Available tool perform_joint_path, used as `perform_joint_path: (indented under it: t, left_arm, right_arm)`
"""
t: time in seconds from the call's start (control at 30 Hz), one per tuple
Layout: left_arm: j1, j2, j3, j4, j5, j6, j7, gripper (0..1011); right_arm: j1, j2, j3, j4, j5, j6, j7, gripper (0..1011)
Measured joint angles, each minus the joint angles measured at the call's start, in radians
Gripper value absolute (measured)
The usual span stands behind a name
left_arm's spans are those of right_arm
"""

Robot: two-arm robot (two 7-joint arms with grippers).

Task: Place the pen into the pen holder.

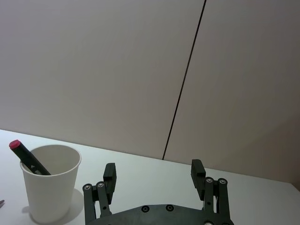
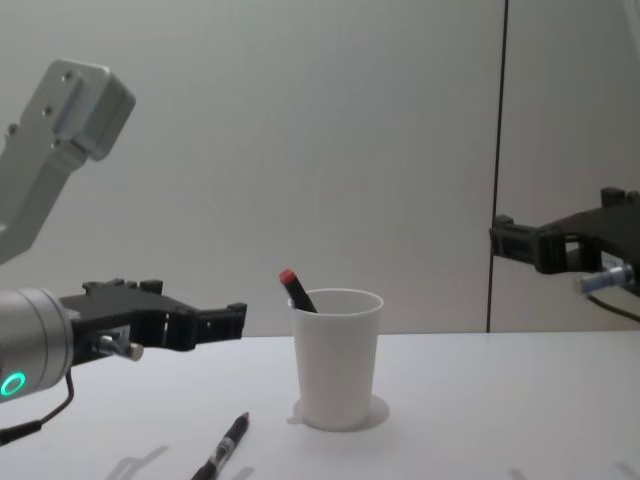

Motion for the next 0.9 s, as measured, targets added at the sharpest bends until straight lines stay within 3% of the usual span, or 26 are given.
perform_joint_path:
  t: [0.3,0.6,0.9]
  left_arm:
    - [-0.007,-0.004,-0.004,0.004,-0.010,0.070,-0.007,1000]
    - [-0.007,-0.016,-0.005,-0.008,-0.022,0.164,0.039,1000]
    - [0.004,-0.023,-0.008,-0.022,-0.042,0.187,0.080,1000]
  right_arm:
    - [0.000,0.000,0.000,0.000,0.000,0.000,0.000,1001]
    - [0.000,0.000,0.000,0.000,0.000,0.000,0.000,1001]
    - [0.000,0.000,0.000,0.000,0.000,0.000,0.000,1001]
